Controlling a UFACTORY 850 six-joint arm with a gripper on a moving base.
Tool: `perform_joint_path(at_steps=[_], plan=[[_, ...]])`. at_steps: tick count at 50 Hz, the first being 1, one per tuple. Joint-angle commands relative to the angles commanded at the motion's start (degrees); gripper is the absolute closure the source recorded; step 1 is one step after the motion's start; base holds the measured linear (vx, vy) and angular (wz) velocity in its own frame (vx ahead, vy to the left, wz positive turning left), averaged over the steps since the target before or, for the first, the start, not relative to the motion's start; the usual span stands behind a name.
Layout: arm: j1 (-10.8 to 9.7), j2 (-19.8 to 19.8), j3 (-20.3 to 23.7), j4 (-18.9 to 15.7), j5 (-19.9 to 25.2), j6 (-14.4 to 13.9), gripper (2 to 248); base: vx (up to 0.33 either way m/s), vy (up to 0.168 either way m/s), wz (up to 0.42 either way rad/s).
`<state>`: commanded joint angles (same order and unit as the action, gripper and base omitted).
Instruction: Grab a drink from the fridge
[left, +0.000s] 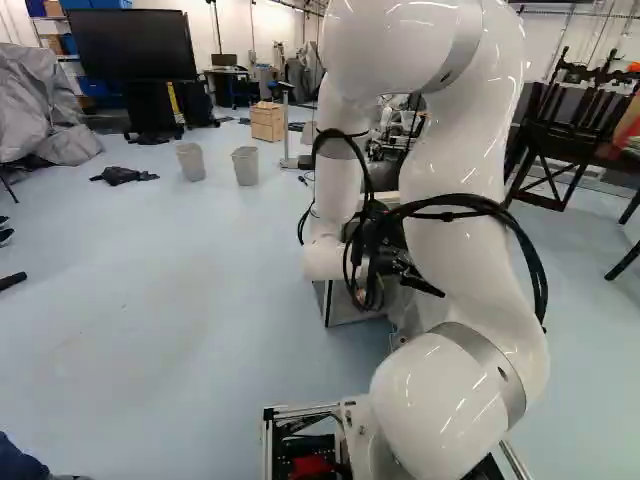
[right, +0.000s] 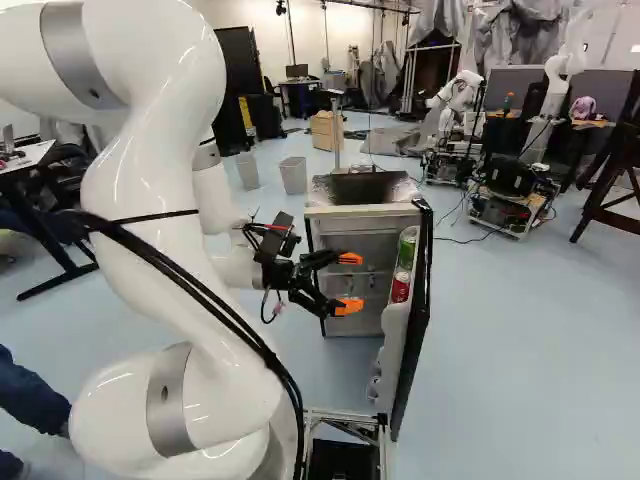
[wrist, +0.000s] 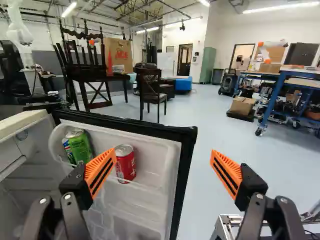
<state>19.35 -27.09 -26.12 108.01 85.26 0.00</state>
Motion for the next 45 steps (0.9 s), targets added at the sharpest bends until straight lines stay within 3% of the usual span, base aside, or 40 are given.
perform_joint_path(at_steps=[26, 45], plan=[[-3.27, -1.53, -6.05, 2.94, 0.0, 0.0, 3, 0.0, 0.0, 0.0], [-7.3, -2.66, -10.93, 4.16, -0.47, 0.0, 3, 0.0, 0.0, 0.0]])
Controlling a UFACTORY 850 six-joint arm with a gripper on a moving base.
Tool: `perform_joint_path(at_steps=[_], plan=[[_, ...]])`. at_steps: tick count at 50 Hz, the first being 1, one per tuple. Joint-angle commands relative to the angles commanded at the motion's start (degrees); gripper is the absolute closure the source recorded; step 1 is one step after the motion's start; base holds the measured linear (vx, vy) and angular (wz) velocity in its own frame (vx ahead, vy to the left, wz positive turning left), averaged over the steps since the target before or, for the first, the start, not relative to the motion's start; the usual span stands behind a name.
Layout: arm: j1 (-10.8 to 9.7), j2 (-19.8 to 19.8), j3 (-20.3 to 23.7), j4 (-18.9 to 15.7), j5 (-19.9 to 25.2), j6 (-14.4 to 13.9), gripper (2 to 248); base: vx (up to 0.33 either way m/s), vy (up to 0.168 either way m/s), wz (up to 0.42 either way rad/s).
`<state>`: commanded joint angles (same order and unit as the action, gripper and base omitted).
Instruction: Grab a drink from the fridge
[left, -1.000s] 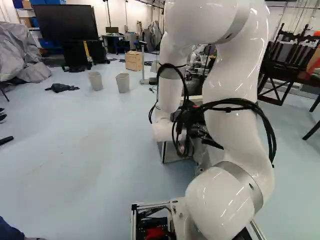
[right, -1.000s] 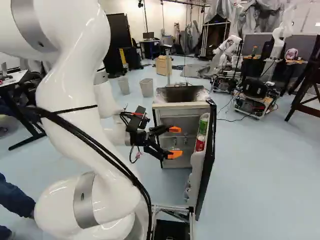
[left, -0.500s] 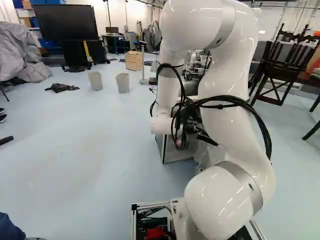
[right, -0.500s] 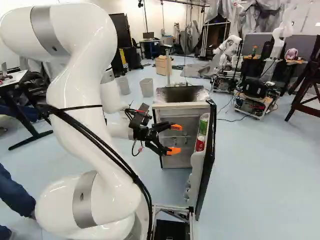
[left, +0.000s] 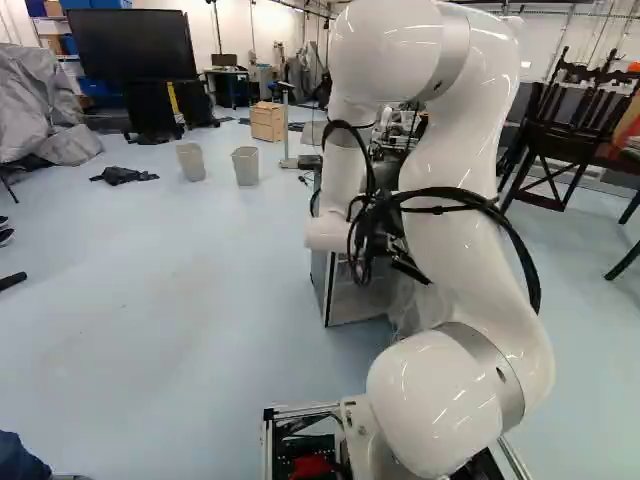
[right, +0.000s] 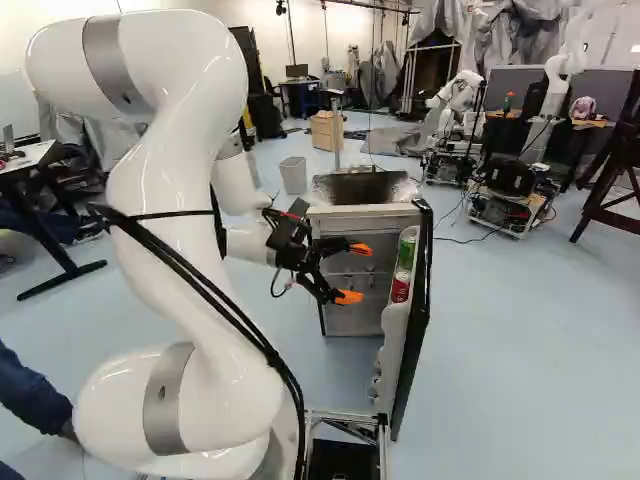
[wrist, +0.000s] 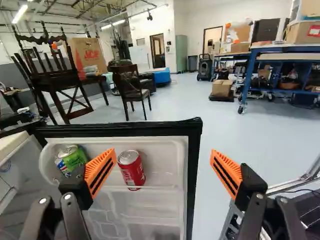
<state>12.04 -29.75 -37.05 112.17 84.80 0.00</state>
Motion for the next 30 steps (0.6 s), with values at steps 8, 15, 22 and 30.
perform_joint_path(at_steps=[8, 15, 22, 30], plan=[[-1.72, -0.49, -1.76, 0.02, -0.28, 0.0, 3, 0.0, 0.0, 0.0], [-3.12, -0.88, -3.09, 0.03, -0.53, 0.0, 3, 0.0, 0.0, 0.0], [-4.47, -1.27, -4.36, 0.03, -0.78, 0.0, 3, 0.0, 0.0, 0.0], [-5.94, -1.73, -5.76, 0.03, -1.14, 0.0, 3, 0.0, 0.0, 0.0]])
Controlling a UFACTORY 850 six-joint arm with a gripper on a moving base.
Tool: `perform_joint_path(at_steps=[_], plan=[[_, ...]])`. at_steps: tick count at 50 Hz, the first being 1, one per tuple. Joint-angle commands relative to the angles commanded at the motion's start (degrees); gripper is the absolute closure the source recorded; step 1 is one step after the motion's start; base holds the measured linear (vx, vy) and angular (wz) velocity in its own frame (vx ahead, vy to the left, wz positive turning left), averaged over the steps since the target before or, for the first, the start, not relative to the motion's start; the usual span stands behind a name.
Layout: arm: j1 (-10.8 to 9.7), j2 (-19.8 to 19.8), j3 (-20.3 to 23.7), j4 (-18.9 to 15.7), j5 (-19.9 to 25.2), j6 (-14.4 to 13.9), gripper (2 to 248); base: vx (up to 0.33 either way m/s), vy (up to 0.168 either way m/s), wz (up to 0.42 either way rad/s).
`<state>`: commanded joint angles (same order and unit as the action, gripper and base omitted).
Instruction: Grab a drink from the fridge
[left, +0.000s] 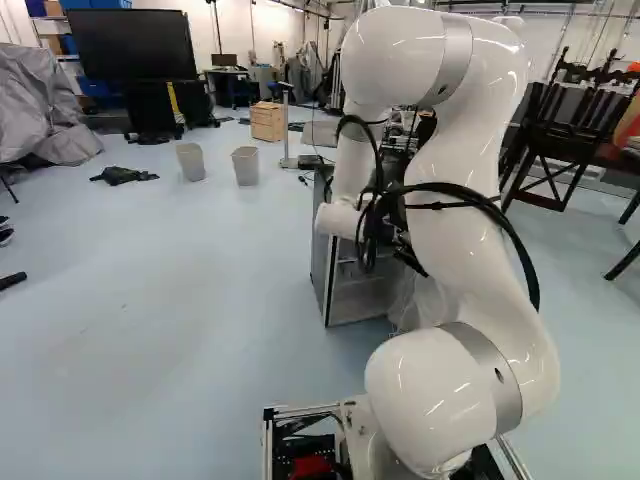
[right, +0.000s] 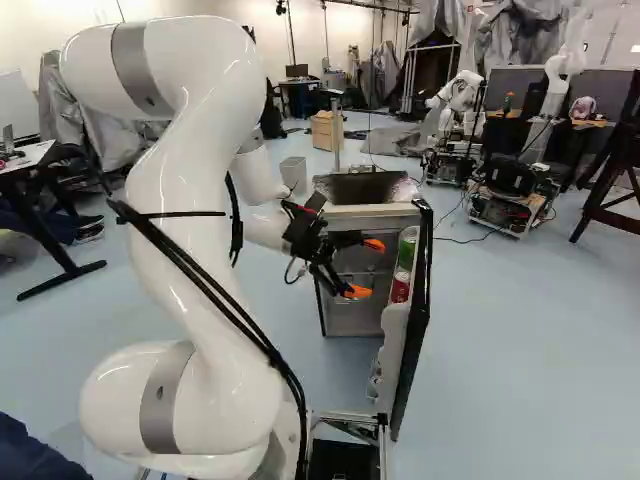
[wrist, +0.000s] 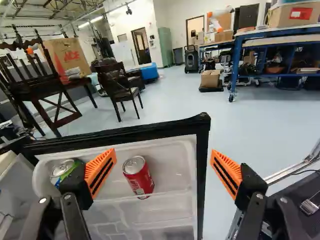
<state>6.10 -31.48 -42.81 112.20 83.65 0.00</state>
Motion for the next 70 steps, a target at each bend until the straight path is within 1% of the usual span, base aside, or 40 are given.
perform_joint_path(at_steps=[26, 56, 70], plan=[[-4.42, -1.46, -4.13, 0.0, -3.91, 0.0, 3, 0.0, 0.0, 0.0], [-8.93, -3.23, -8.62, 0.0, -8.37, 0.0, 3, 0.0, 0.0, 0.0], [-10.88, -4.05, -10.57, 0.0, -9.31, 0.0, 3, 0.0, 0.0, 0.0]])
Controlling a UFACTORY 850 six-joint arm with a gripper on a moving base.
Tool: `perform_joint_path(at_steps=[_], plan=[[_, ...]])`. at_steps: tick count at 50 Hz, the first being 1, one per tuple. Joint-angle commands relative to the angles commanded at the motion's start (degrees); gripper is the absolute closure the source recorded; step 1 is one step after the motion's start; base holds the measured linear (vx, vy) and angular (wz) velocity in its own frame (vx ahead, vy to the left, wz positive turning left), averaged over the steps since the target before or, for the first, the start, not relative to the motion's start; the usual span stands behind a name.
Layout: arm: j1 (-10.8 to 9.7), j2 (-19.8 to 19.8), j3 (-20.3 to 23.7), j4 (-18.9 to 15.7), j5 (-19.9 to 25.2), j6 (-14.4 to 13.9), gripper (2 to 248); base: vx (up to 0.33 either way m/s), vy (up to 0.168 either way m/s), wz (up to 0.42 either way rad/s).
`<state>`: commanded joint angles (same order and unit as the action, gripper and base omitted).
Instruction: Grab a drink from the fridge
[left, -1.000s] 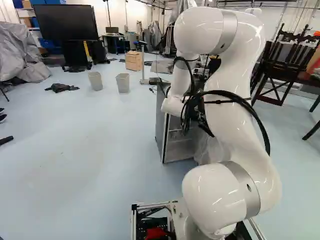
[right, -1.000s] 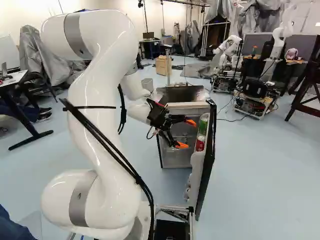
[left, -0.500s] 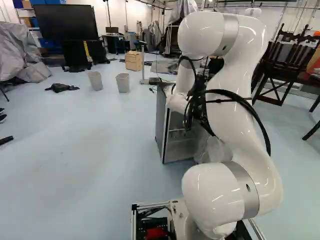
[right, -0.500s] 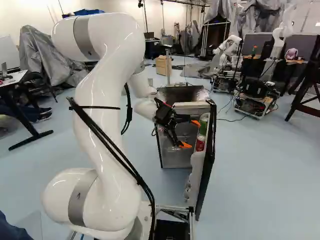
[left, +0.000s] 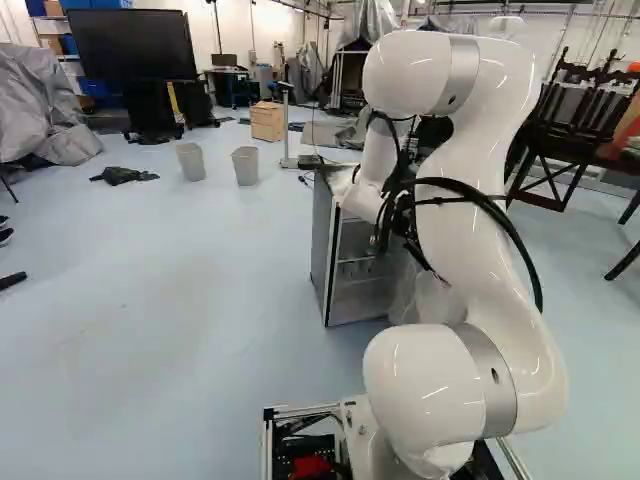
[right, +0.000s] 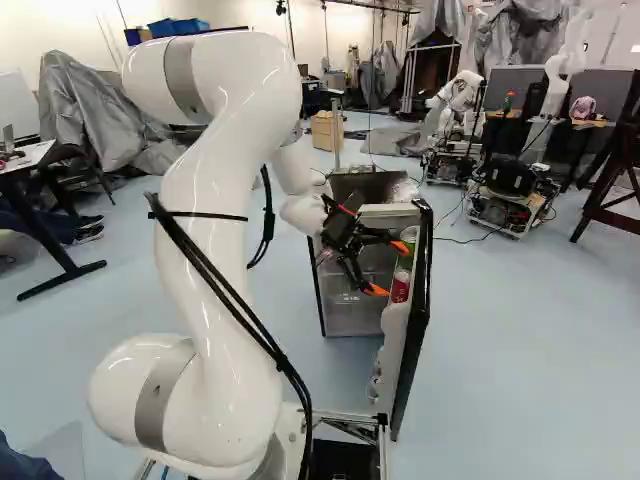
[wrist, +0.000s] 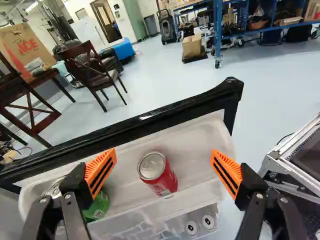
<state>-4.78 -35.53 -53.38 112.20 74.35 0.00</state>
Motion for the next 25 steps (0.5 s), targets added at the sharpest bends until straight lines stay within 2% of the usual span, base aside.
perform_joint_path(at_steps=[25], plan=[[-3.39, -1.44, -3.33, 0.0, -0.01, 0.0, 3, 0.0, 0.0, 0.0]])
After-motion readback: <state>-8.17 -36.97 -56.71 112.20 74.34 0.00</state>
